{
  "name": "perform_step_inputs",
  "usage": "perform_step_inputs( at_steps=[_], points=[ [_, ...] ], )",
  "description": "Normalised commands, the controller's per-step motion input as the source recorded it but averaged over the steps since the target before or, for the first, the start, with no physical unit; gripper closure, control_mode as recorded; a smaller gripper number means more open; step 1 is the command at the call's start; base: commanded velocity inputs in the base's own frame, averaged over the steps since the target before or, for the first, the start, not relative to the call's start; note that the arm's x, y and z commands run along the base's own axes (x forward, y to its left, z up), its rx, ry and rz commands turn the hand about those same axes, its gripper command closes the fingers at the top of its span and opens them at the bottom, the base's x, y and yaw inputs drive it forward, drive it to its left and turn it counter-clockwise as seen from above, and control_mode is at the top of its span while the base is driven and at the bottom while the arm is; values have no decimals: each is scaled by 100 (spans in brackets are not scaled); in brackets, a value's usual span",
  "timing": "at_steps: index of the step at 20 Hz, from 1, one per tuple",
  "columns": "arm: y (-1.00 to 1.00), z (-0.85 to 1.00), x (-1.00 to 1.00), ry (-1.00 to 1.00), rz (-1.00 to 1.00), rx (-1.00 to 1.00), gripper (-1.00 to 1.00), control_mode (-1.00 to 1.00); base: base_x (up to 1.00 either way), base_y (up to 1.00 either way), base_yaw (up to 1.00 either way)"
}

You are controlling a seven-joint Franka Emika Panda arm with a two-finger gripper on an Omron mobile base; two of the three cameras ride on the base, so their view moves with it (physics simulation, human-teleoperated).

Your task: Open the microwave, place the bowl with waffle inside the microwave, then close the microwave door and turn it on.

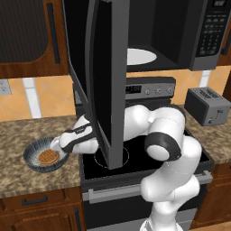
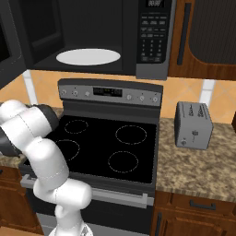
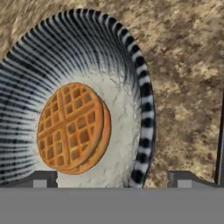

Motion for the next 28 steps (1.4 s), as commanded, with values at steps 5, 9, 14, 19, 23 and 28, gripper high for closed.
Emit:
perform_step_inputs(
  at_steps=[5, 9, 14, 19, 23, 28],
  points=[
    [14, -13, 3, 4, 0, 0, -100, -100, 0, 0, 0],
    [0, 0, 0, 0, 0, 0, -100, -100, 0, 0, 0],
    [0, 0, 0, 0, 0, 0, 100, -100, 0, 0, 0],
    [0, 0, 0, 0, 0, 0, 100, -100, 0, 0, 0],
    [0, 0, 0, 0, 0, 0, 100, -100, 0, 0, 0],
    [0, 0, 0, 0, 0, 0, 100, -100, 0, 0, 0]
  ],
)
